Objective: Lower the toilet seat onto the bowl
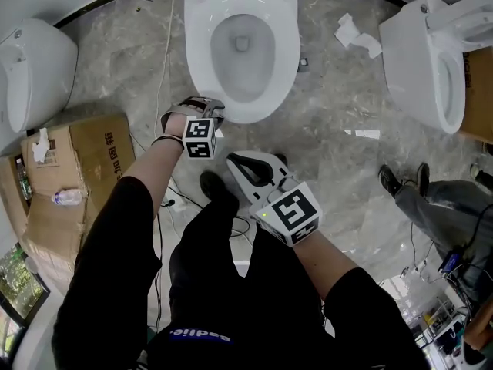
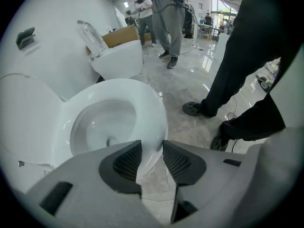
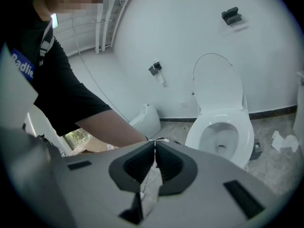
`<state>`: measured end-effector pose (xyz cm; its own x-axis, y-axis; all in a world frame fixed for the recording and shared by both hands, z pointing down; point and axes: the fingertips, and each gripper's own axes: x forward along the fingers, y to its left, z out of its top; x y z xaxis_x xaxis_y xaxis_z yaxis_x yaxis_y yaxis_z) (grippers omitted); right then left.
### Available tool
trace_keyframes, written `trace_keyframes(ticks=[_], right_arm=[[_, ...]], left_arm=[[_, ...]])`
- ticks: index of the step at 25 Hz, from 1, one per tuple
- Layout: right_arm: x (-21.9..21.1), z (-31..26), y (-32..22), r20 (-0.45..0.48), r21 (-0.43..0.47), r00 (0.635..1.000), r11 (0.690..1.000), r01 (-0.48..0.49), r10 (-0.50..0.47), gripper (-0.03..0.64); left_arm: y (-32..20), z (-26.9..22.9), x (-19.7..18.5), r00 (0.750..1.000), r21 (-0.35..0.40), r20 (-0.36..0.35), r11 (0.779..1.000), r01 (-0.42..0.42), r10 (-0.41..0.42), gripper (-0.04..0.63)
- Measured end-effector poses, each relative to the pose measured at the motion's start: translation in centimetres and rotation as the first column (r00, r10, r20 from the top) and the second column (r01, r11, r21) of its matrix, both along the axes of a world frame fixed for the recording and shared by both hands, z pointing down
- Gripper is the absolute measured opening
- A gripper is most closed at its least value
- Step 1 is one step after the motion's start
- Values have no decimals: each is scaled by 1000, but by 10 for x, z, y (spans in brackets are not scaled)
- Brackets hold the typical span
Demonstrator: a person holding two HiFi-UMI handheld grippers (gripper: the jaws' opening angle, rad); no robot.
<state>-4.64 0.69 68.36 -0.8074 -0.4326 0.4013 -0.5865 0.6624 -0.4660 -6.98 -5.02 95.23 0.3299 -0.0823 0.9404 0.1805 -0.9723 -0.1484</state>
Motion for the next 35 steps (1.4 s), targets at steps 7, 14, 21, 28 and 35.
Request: trace_keyframes(ticks=[7,14,21,28,35], right_arm=[[8,-1,-3,0,-11,1000,1000,21,-21,28],[20,-17,-11,-9,-6,1000,1000,8,-8,28],[21,-88,-8,-24,22,999,999,27,-26,29],[22,-159,-9,-40,76,999,997,27,-24,28],[28,-210,1,-50,105,999,994,11,-6,28]], left_arm=[[-1,13,-1,999,-15,36,999,38,-38,141],[-1,-11,4,995,-50,-6,994,98,-98,141],[2,-120,10,877,-155,-189,896,417,-441,140],[19,-212,0,772,-212,-268,817,536,-576,138],[34,-293,-7,630,-275,-360,723,634,-688,126]])
